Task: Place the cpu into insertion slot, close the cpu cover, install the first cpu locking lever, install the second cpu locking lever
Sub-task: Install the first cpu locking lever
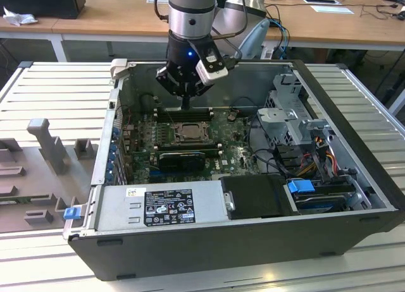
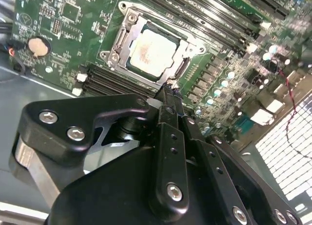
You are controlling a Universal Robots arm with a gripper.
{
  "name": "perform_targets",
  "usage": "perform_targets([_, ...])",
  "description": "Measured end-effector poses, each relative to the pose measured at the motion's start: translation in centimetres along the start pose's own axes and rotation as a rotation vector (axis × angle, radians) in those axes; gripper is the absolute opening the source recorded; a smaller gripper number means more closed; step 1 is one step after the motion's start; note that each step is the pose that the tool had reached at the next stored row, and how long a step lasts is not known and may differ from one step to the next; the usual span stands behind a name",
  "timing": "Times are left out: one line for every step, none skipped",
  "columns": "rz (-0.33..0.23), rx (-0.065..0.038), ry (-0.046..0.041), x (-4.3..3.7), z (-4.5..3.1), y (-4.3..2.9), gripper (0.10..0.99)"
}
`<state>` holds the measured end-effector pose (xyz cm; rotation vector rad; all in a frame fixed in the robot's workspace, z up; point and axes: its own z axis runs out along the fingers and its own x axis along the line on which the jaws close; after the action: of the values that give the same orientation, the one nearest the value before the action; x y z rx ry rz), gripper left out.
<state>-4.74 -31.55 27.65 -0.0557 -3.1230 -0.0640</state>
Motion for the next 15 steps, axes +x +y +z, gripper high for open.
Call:
perform_targets([0.0,0.0,-0.0017,0.31,0.01,-0.01,0.106])
perform_targets([0.0,0.0,-0.0065,1.04,0.04,-0.04,0.106])
perform_targets([-0.001,-0.001,-0.0117,1.86,0.1,-0.07,0.106])
perform_targets([-0.001,-0.001,-0.0137,2.27,0.13,-0.08,0.106])
perform_targets([0.0,-0.001,-0.015,2.6,0.17,-0.09,0.106])
perform_targets([-0.001,-0.002,-0.0151,2.86,0.18,-0.1,0.106])
perform_targets([-0.001,-0.003,-0.0151,3.02,0.19,-0.11,0.106])
perform_targets([-0.001,-0.004,-0.015,3.14,0.19,-0.12,0.106])
perform_targets([-0.001,-0.004,-0.0149,3.44,0.2,-0.13,0.106])
perform_targets([-0.001,-0.004,-0.015,3.7,0.21,-0.11,0.106])
perform_targets([-0.001,-0.004,-0.015,3.84,0.22,-0.08,0.106])
perform_targets([-0.001,-0.004,-0.015,3.94,0.22,-0.06,0.106])
perform_targets([-0.002,-0.004,-0.015,3.99,0.23,-0.07,0.106])
perform_targets([-0.002,-0.004,-0.0149,4.01,0.23,-0.07,0.106])
perform_targets([-0.002,-0.004,-0.015,4.09,0.24,-0.07,0.106])
